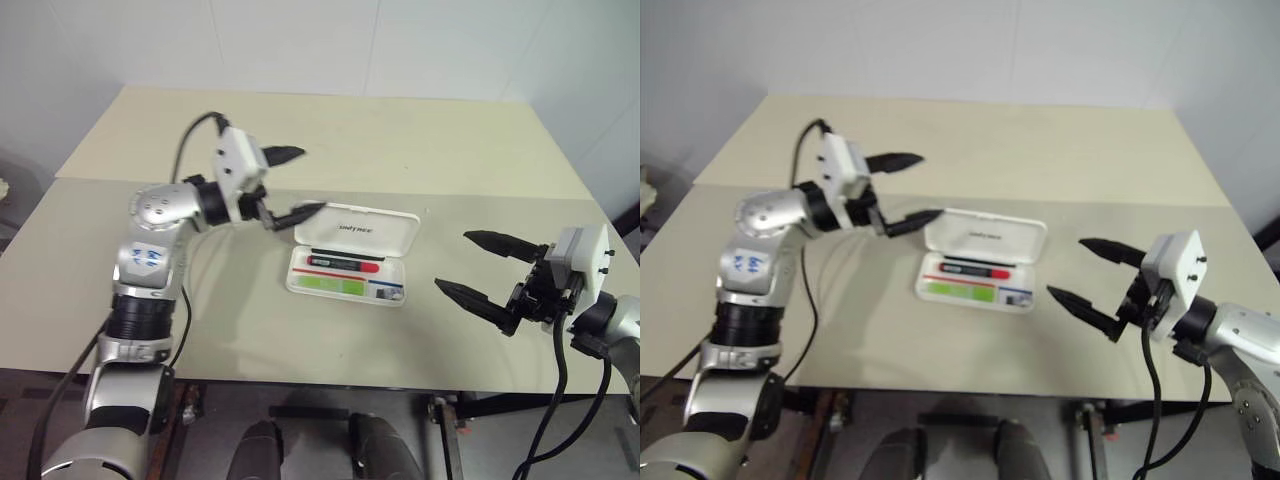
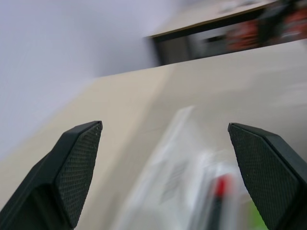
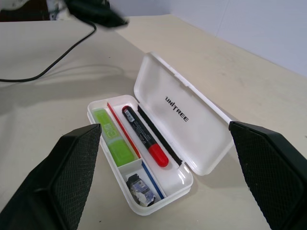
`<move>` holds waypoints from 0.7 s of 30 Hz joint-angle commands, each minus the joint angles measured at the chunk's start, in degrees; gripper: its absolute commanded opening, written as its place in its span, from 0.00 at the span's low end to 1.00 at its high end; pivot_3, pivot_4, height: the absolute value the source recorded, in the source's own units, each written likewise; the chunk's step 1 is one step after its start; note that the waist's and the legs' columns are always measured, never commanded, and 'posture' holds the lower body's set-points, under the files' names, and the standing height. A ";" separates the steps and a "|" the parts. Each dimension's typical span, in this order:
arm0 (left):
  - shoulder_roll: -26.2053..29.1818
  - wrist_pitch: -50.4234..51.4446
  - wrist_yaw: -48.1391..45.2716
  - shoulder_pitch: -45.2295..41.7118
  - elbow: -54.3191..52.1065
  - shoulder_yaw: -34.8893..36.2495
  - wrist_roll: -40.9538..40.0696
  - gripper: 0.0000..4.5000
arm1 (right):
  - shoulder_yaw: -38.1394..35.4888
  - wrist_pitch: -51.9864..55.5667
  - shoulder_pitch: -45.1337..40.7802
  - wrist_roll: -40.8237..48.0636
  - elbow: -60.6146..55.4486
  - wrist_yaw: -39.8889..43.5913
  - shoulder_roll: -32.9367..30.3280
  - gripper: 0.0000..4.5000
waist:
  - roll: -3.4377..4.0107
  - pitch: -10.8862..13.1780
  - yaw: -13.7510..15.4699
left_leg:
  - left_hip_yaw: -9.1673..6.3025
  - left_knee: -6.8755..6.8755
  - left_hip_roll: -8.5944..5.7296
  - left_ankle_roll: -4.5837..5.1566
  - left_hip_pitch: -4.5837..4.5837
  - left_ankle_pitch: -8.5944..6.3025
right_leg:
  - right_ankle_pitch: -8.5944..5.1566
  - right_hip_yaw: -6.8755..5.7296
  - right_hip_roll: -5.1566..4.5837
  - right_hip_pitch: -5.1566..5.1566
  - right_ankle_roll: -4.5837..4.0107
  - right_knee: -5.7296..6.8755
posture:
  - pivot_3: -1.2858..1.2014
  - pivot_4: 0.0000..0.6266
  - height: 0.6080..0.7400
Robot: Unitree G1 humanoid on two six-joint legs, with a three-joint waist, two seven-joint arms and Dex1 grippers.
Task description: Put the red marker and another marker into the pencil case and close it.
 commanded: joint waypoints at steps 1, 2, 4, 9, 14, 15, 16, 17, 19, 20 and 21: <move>2.49 -4.47 1.75 -2.38 6.32 1.80 1.51 0.85 | 0.36 -1.49 -2.14 -0.29 0.95 1.91 -1.20 1.00 | 0.00 0.00 -0.08 | 0.01 0.02 0.00 0.00 0.00 0.00 | 0.00 0.00 0.00 0.01 0.00 0.00 | 0.52 0.24 1.00; 3.61 -5.06 1.92 -2.72 8.91 2.14 1.80 0.78 | 0.68 -1.71 -2.56 -0.50 1.58 2.62 -1.33 1.00 | 0.00 0.00 -0.10 | 0.02 0.01 0.00 0.00 -0.01 0.00 | 0.01 0.01 0.00 0.00 0.00 -0.03 | 0.52 0.24 1.00; 5.14 -6.65 2.34 -3.95 14.21 2.68 2.22 0.62 | 1.19 -2.05 -3.19 -1.00 2.52 3.52 -1.53 1.00 | -0.01 0.00 -0.21 | 0.01 -0.02 0.00 -0.01 -0.03 0.00 | 0.07 0.00 0.00 -0.01 0.11 -0.02 | 0.52 0.24 1.00; 7.41 -14.32 2.26 -8.97 29.57 3.21 3.12 0.24 | 2.17 -1.46 -4.34 -2.03 3.59 4.41 -2.16 1.00 | -0.01 0.00 -0.21 | 0.01 -0.14 0.00 -0.05 -0.07 -0.04 | 0.21 -0.04 0.00 -0.13 0.37 0.04 | 0.52 0.24 1.00; 7.63 -21.25 0.77 -15.17 44.20 2.34 4.99 0.01 | 2.72 -1.01 -4.77 -2.58 3.52 4.22 -2.39 1.00 | -0.01 0.01 -0.14 | 0.01 -0.15 0.01 -0.14 -0.11 -0.13 | 0.22 -0.08 0.00 -0.15 0.42 0.03 | 0.52 0.24 1.00; 7.47 -22.16 0.76 -16.74 47.49 2.03 5.66 0.01 | 2.86 -0.87 -4.84 -2.64 3.42 4.14 -2.45 1.00 | -0.01 0.01 -0.12 | 0.00 -0.13 0.01 -0.14 -0.12 -0.14 | 0.22 -0.09 0.00 -0.16 0.42 0.02 | 0.52 0.24 1.00; 7.30 -22.79 0.95 -18.11 50.29 1.76 6.35 0.01 | 2.96 -0.80 -4.88 -2.69 3.36 4.09 -2.49 1.00 | -0.02 0.01 -0.09 | 0.00 -0.14 0.01 -0.14 -0.14 -0.14 | 0.23 -0.10 0.00 -0.17 0.42 0.01 | 0.52 0.24 1.00; 6.91 -24.36 1.31 -19.43 52.99 1.86 6.76 0.01 | 2.99 -0.70 -4.85 -2.84 3.32 4.01 -2.61 1.00 | -0.02 0.01 -0.09 | 0.00 -0.13 0.01 -0.14 -0.15 -0.14 | 0.23 -0.10 0.00 -0.16 0.42 0.01 | 0.52 0.24 1.00; 6.03 -26.64 1.68 -21.74 57.73 1.73 7.87 0.01 | 3.06 -0.08 -4.70 -3.45 3.18 3.59 -3.05 1.00 | -0.02 0.01 -0.10 | 0.01 -0.14 0.00 -0.14 -0.16 -0.15 | 0.23 -0.10 0.00 -0.16 0.43 -0.01 | 0.52 0.24 1.00; 5.60 -27.07 1.63 -22.61 59.57 1.57 8.39 0.01 | 3.08 0.53 -4.50 -3.68 3.03 3.61 -3.58 1.00 | -0.02 0.01 -0.09 | 0.01 -0.14 0.01 -0.14 -0.15 -0.16 | 0.23 -0.10 0.00 -0.16 0.44 -0.02 | 0.52 0.24 1.00; 5.20 -27.05 1.20 -23.31 61.11 1.23 9.01 0.01 | 2.95 0.87 -4.31 -3.76 2.82 3.68 -3.91 1.00 | -0.02 0.01 -0.08 | 0.01 -0.14 0.00 -0.15 -0.16 -0.16 | 0.23 -0.10 0.00 -0.16 0.44 -0.02 | 0.52 0.24 1.00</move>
